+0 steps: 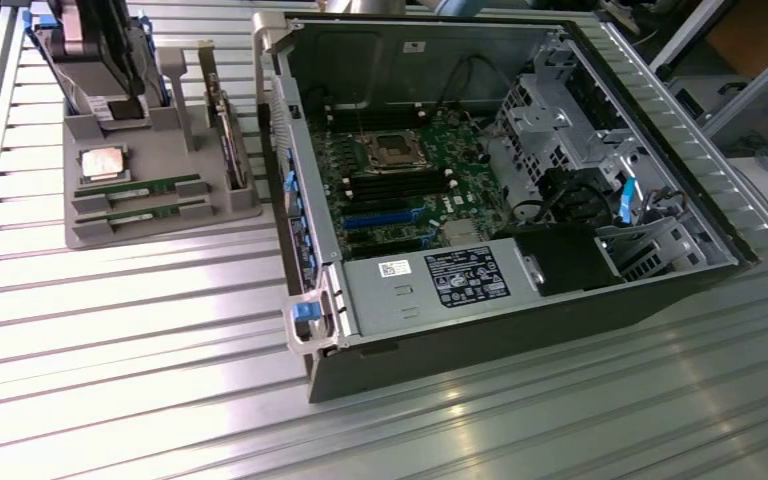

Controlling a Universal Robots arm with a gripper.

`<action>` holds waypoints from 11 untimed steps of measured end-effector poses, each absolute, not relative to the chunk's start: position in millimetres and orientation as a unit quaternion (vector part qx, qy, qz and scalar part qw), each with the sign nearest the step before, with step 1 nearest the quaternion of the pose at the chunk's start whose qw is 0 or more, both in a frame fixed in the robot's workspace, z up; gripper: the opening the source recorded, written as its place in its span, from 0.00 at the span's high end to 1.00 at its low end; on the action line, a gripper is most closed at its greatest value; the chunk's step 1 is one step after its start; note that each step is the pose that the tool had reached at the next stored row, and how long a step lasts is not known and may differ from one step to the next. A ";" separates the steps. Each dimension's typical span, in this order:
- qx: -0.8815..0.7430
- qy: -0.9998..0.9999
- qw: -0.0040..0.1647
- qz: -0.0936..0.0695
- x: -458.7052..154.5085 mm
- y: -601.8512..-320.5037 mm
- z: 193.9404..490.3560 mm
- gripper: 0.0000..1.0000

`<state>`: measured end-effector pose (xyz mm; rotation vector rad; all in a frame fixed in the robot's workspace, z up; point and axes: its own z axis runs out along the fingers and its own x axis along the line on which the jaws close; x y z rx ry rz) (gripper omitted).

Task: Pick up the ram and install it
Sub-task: 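Pick up the ram and move it above insertion slot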

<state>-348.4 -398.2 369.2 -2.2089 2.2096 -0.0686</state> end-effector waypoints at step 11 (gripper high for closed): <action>-0.707 0.707 0.008 -0.022 -351.6 -398.2 362.8 0.64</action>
